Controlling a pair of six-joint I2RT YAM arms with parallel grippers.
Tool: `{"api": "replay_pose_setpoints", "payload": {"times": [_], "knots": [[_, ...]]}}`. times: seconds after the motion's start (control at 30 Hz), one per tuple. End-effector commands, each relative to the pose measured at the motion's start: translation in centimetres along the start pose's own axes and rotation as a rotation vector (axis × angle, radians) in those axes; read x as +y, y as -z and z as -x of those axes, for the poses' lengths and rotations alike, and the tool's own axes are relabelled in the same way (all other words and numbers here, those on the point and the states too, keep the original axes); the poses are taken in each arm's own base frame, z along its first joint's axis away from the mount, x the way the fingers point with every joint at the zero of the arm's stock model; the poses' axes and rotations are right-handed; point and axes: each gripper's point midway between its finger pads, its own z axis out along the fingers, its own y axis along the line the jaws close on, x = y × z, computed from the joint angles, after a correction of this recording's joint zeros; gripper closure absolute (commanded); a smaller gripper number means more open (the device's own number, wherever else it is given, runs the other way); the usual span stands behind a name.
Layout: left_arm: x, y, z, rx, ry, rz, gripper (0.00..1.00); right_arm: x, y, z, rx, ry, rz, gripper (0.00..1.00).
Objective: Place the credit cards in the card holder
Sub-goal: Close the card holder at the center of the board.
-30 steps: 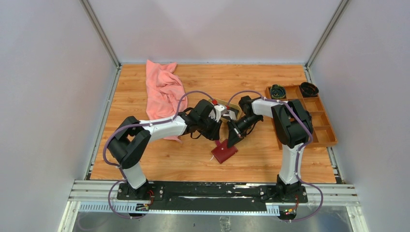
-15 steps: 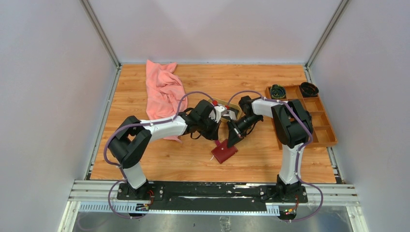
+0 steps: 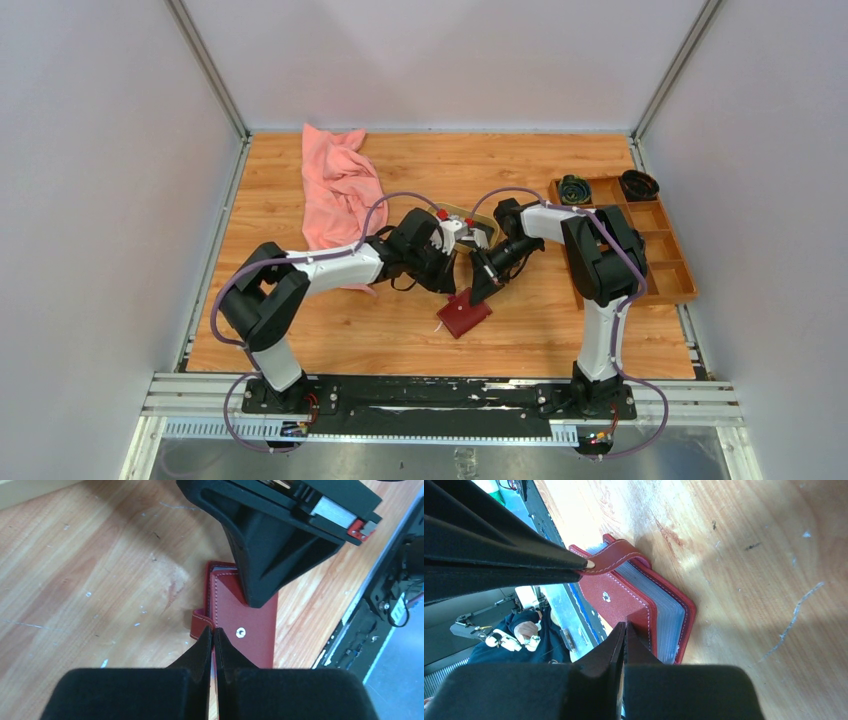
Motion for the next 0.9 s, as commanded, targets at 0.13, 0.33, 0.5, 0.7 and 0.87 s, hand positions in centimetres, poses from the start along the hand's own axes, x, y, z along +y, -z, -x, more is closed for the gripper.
{"api": "replay_pose_setpoints", "payload": {"times": [0.13, 0.33, 0.5, 0.7, 0.87], "knots": [[-2.9, 0.6, -0.4, -0.022, 0.014, -0.074, 1.00, -3.3, -1.4, -1.3, 0.076, 0.040, -0.108, 1.00], [-3.2, -0.1, -1.3, 0.006, 0.008, -0.058, 1.00, -3.6, -1.3, -1.4, 0.081, 0.035, -0.124, 1.00], [-3.3, -0.4, -1.5, 0.012, 0.001, -0.045, 1.00, -3.7, -1.4, -1.5, 0.084, 0.030, -0.125, 1.00], [-2.4, -1.0, -2.2, 0.032, 0.002, -0.016, 1.00, -3.6, -1.4, -1.4, 0.083, 0.032, -0.125, 1.00], [-2.4, -1.4, -2.4, 0.041, 0.006, -0.025, 1.00, -3.6, -1.4, -1.4, 0.082, 0.032, -0.125, 1.00]]}}
